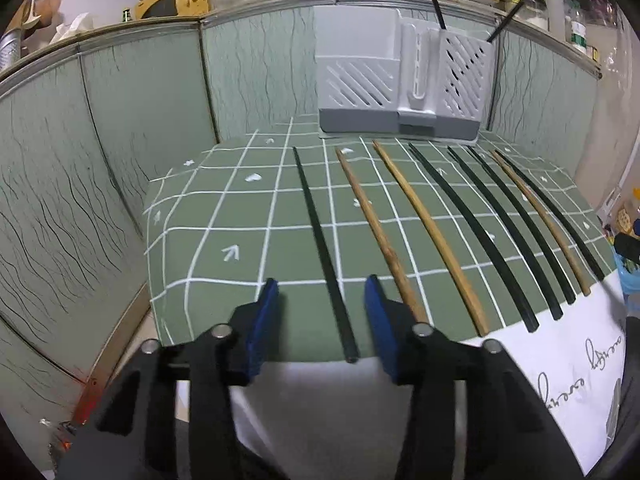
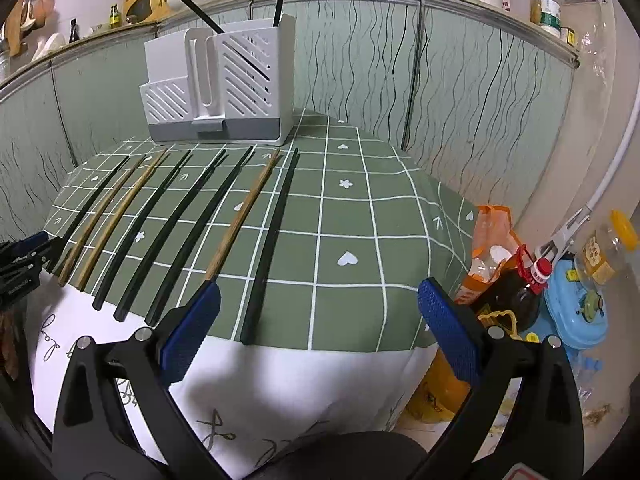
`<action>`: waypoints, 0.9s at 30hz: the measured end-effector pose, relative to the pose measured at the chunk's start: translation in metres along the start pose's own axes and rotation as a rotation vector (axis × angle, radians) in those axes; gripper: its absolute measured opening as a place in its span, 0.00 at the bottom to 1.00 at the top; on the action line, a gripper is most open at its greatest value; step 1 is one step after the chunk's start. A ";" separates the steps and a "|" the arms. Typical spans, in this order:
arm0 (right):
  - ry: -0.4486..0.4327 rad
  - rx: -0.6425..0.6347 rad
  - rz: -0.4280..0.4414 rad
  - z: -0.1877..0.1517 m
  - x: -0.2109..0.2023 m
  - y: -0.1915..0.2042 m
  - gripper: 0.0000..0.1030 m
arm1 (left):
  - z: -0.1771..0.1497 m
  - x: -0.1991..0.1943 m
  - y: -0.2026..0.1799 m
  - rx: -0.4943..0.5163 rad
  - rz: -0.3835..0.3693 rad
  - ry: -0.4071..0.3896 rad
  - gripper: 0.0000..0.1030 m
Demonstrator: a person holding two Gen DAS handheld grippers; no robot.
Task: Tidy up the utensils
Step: 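Close the left gripper on a black chopstick while the right gripper grasps another black chopstick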
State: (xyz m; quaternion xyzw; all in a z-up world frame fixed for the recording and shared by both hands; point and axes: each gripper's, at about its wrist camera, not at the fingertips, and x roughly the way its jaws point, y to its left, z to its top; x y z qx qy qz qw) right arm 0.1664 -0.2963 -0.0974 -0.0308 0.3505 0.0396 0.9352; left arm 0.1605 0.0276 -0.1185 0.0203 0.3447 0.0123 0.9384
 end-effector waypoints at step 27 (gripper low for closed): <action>0.098 0.027 0.010 -0.009 0.032 0.033 0.14 | -0.002 0.006 -0.003 -0.004 0.118 -0.016 0.12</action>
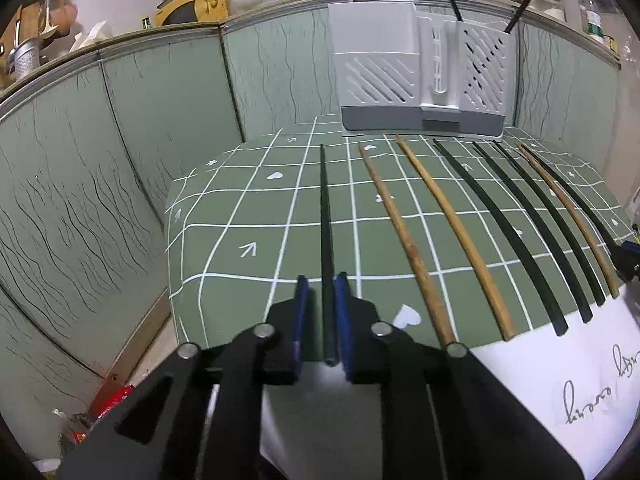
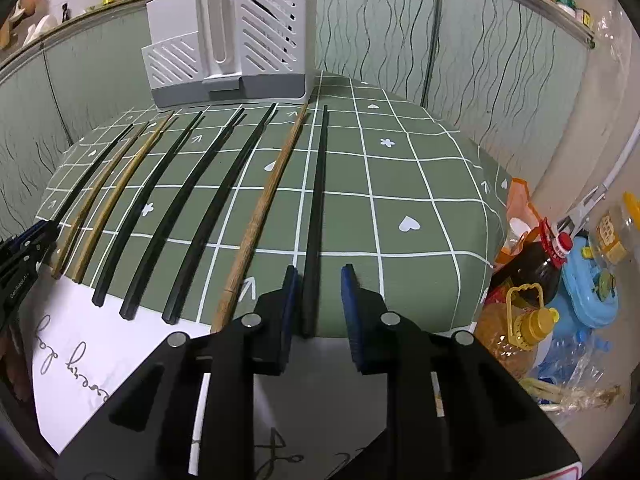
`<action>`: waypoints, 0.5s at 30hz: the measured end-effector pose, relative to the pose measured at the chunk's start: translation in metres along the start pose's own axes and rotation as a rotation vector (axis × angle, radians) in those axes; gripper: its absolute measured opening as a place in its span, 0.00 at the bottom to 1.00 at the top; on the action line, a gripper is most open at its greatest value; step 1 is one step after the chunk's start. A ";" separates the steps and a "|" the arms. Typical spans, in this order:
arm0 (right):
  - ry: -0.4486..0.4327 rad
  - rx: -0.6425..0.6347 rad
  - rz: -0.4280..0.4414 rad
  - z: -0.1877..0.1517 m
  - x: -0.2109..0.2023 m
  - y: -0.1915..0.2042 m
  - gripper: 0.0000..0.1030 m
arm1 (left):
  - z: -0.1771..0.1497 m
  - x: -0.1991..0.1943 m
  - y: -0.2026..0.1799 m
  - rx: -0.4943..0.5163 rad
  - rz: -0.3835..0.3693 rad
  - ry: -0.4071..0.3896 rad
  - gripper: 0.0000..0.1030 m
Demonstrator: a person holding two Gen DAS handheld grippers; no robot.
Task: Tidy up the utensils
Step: 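Close the left gripper on a black chopstick while the right gripper grasps another black chopstick, then lift both held chopsticks and carry them toward the white holder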
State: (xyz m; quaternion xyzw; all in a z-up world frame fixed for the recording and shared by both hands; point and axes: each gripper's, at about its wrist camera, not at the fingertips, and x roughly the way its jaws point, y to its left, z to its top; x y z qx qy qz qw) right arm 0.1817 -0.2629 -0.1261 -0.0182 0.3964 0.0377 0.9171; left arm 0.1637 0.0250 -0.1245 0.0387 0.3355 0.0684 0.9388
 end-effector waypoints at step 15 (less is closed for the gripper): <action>-0.023 0.050 0.046 0.004 -0.012 -0.016 0.06 | 0.005 -0.003 0.014 -0.052 -0.053 0.008 0.07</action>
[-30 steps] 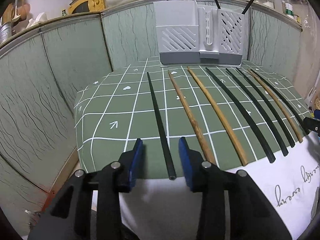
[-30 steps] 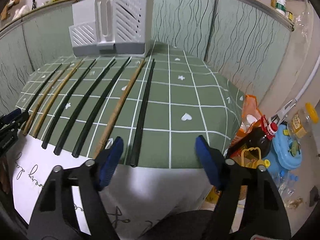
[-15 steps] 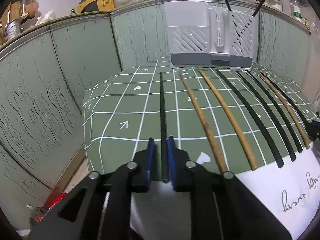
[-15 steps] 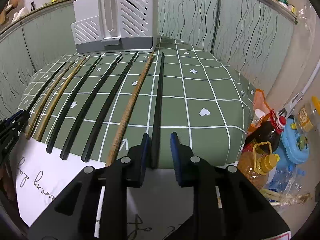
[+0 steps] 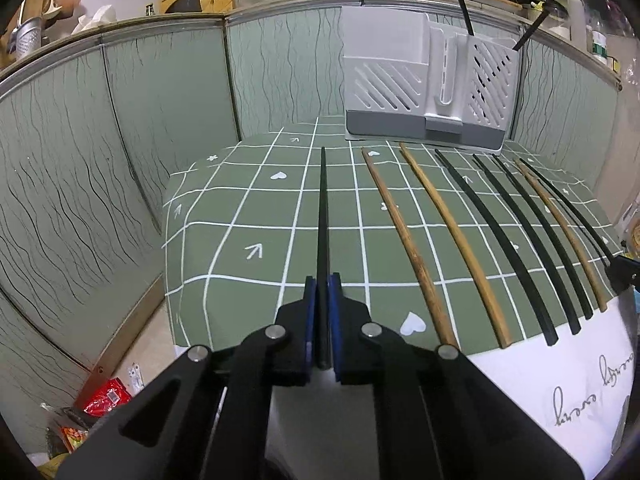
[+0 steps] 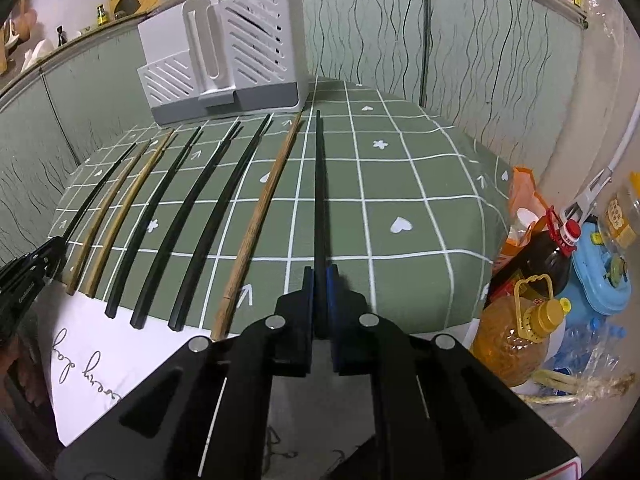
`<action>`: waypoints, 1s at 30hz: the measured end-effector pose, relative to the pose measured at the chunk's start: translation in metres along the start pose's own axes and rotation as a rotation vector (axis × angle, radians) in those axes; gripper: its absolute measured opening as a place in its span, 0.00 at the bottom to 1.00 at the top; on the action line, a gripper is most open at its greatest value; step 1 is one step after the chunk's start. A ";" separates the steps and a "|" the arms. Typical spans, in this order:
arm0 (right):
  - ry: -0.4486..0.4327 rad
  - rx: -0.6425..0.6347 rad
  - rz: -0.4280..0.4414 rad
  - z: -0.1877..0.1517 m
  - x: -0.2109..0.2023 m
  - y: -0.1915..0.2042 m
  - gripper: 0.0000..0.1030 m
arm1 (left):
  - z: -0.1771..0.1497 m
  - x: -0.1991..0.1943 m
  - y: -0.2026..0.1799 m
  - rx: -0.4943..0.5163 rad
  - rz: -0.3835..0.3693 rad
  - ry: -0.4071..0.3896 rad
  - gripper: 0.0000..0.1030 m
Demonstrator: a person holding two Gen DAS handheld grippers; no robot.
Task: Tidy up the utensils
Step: 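Lift both held chopsticks and carry them toward the white holder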
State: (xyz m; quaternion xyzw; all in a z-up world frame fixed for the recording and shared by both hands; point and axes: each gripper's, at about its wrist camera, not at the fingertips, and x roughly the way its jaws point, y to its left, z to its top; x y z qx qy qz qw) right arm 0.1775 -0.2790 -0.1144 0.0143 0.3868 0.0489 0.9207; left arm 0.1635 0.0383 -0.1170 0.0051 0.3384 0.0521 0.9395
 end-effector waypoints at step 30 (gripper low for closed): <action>-0.136 -0.057 0.036 0.037 -0.073 -0.011 0.06 | 0.054 -0.056 0.036 0.004 -0.131 -0.075 0.08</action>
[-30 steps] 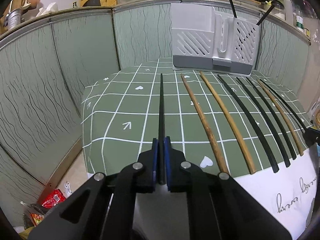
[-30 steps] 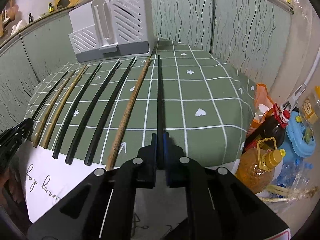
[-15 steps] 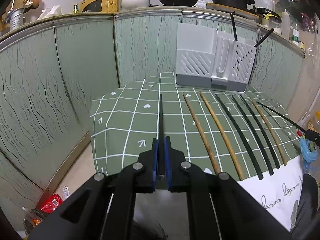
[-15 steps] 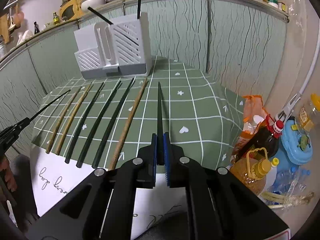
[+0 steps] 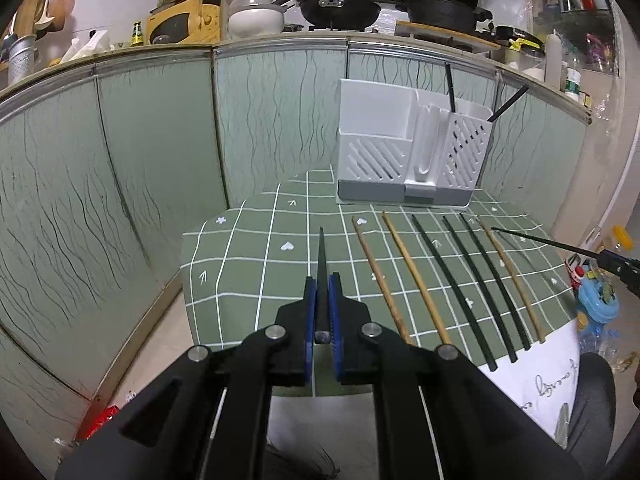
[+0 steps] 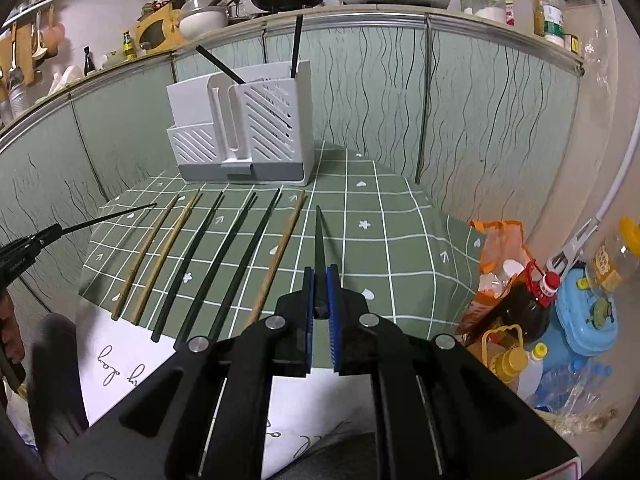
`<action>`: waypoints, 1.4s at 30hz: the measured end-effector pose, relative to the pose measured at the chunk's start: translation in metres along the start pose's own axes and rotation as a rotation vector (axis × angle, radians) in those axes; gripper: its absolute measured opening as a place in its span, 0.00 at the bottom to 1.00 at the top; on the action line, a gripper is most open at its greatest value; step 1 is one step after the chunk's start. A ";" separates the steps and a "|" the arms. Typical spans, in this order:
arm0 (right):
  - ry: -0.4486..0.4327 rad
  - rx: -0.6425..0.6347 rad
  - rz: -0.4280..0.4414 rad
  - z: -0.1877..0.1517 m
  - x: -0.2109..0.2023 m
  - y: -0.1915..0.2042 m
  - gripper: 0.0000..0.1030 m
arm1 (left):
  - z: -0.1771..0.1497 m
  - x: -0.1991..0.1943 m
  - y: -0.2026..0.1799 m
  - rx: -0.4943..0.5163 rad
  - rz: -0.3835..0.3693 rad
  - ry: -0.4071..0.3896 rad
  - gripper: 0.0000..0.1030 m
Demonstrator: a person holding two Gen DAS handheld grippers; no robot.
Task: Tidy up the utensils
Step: 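Lift both held chopsticks and carry them toward the white holder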
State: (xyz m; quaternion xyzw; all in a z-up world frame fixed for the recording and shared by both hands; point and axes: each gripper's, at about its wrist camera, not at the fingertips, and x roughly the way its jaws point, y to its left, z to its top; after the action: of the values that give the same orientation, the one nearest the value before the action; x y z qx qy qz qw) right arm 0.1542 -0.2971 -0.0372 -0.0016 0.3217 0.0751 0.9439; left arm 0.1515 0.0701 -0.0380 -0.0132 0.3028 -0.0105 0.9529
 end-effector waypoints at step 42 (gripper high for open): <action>-0.136 -0.040 0.066 0.094 -0.051 -0.002 0.06 | 0.100 -0.042 0.007 0.059 -0.143 -0.099 0.07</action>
State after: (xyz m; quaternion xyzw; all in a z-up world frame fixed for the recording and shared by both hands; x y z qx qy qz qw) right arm 0.1721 -0.3016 0.0682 -0.0046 0.2552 0.1125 0.9603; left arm 0.1746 0.0798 0.0677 -0.0070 0.2532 -0.0867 0.9635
